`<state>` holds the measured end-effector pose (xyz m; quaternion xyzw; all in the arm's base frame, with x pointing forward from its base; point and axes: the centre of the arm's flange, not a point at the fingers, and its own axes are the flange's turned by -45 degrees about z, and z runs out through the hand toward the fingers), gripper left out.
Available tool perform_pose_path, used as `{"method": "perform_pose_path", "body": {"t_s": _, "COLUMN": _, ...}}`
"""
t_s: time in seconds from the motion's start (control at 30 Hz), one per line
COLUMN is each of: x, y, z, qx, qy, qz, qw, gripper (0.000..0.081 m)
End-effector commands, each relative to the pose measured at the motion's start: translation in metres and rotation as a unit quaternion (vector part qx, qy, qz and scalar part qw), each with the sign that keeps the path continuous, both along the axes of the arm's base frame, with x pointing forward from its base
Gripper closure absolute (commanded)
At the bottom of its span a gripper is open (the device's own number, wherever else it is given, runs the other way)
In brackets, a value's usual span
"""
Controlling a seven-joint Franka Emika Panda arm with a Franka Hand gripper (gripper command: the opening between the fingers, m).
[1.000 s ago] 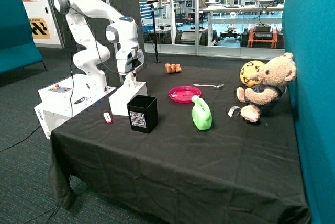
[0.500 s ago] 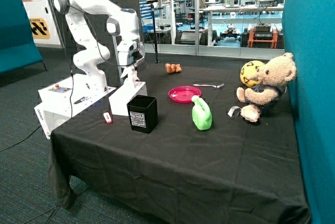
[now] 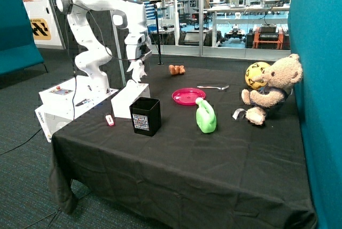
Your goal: Dry the plate
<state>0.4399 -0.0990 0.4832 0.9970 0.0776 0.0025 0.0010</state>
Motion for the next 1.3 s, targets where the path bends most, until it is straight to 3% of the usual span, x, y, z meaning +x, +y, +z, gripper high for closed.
{"method": "perform_pose_path", "body": {"t_s": 0.0, "x": 0.025, "y": 0.011, "z": 0.021, "qx": 0.00076, "qy": 0.0025, "qz": 0.009, "qw": 1.0, "gripper": 0.0808}}
{"method": "perform_pose_path", "body": {"t_s": 0.23, "x": 0.047, "y": 0.026, "z": 0.026, "qx": 0.0007, "qy": 0.0026, "qz": 0.036, "qw": 0.9993, "gripper": 0.0808}}
{"method": "perform_pose_path", "body": {"t_s": 0.53, "x": 0.081, "y": 0.04, "z": 0.01, "qx": 0.00065, "qy": 0.0026, "qz": 0.054, "qw": 0.9985, "gripper": 0.0808}}
{"method": "perform_pose_path", "body": {"t_s": 0.87, "x": 0.141, "y": 0.069, "z": -0.035, "qx": 0.00057, "qy": 0.0026, "qz": 0.085, "qw": 0.9964, "gripper": 0.0808}}
{"method": "perform_pose_path", "body": {"t_s": 1.27, "x": 0.179, "y": 0.09, "z": -0.078, "qx": 0.00053, "qy": 0.0026, "qz": 0.099, "qw": 0.9951, "gripper": 0.0808}}
